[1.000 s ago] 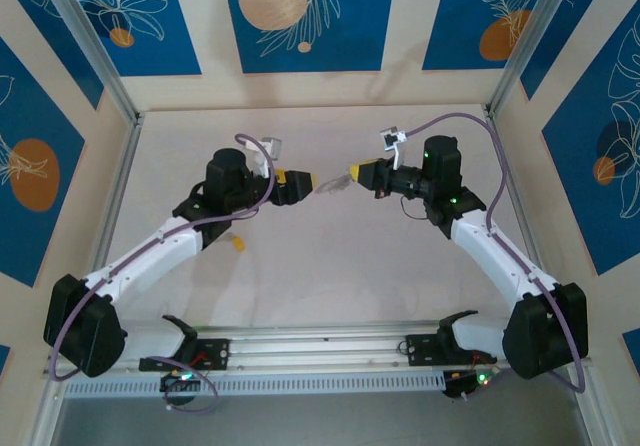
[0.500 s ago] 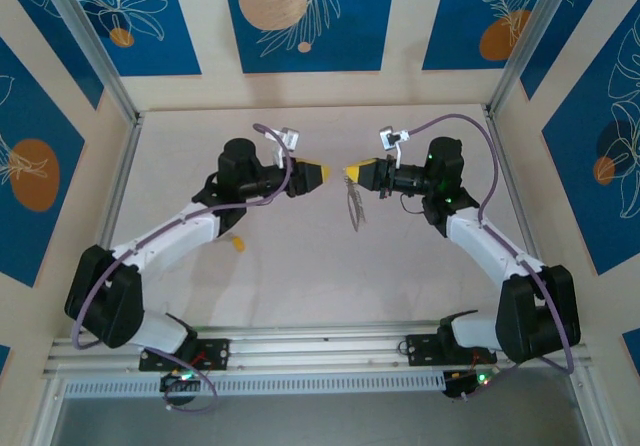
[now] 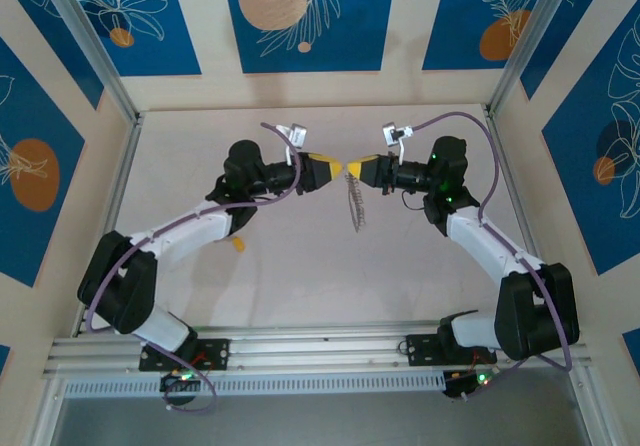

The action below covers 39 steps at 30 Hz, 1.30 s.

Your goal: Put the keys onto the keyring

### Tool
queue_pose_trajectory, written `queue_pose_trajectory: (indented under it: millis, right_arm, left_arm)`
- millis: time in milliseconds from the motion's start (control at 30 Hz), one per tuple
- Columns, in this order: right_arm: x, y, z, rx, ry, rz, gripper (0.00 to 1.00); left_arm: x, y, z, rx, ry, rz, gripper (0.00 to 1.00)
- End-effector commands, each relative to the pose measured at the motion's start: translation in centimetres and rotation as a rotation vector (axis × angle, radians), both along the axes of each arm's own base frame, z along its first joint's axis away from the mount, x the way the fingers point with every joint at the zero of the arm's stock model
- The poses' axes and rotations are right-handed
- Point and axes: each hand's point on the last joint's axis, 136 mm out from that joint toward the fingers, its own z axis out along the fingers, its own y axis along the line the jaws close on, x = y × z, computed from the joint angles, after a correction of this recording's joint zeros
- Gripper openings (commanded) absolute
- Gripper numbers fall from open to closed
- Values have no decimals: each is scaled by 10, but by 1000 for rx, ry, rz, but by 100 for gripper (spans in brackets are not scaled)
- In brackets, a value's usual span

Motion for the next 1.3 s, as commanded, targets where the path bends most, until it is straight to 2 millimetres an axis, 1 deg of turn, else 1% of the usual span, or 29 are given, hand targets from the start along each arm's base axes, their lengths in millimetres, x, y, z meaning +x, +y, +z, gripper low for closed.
queue_pose_trajectory:
  millis: [0,233,367,500,600,800,1000,1067,1100,1267]
  right_arm:
    - [4,-2,3,17,-2,-14,0]
    - [6,-4,3,29,13,-22,0]
    - [5,-3,5,38,17,-19,0]
    - [3,-4,7,43,18,-19,0]
    - [2,-4,8,44,16,-17,0]
    - [3,-2,4,43,28,-20,0]
    - [4,-2,1,41,42,-30,0]
    - [5,-2,1,41,43,-36,0]
    - [5,-2,1,42,46,-37,0]
    - [9,-5,1,41,58,-60,0]
  left_arm:
    - [-11,-8,12,-39,-45,-55,41]
    - [-13,-12,9,-42,-44,-60,40]
    - [-11,-14,10,-57,-47,-61,39]
    - [-11,-17,13,-75,-47,-75,36]
    - [-12,-19,15,-83,-51,-85,32]
    - [-15,-22,18,-95,-62,-98,21]
    - [-24,-27,24,-110,-91,-130,8]
    - [-25,-28,24,-109,-96,-133,1]
    - [-25,-28,23,-107,-97,-133,0]
    - [-24,-26,19,-96,-104,-117,0]
